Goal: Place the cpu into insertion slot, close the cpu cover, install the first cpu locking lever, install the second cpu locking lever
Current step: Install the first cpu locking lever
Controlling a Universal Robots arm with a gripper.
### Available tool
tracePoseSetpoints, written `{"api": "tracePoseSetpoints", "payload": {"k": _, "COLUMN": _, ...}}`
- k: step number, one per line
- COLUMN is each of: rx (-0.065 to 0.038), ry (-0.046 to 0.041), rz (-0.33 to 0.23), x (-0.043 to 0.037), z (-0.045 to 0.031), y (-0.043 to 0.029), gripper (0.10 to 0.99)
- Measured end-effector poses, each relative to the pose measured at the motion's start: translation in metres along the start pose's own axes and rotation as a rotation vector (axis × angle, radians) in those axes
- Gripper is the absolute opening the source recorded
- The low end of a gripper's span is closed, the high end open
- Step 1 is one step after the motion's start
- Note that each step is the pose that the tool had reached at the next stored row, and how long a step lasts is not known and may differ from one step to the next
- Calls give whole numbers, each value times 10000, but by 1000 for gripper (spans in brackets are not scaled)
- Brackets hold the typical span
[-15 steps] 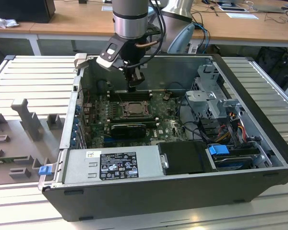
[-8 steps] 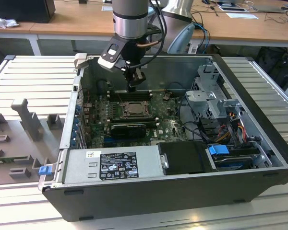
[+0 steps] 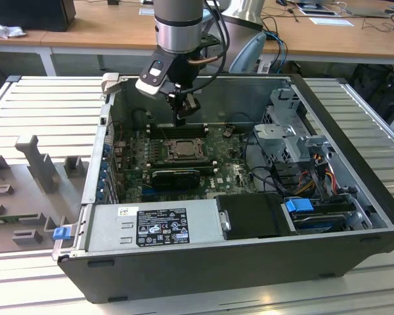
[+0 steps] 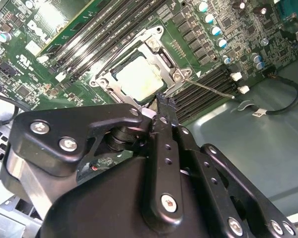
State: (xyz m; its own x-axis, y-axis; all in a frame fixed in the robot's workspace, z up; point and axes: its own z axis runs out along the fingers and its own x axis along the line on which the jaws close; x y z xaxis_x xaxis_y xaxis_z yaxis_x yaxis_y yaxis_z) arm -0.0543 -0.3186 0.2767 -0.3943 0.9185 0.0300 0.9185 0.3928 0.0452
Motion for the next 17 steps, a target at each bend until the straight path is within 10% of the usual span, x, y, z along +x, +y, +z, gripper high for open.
{"api": "tracePoseSetpoints", "payload": {"k": 17, "rx": 23, "ry": 35, "rz": -766, "x": 0, "z": 0, "y": 0, "gripper": 106}}
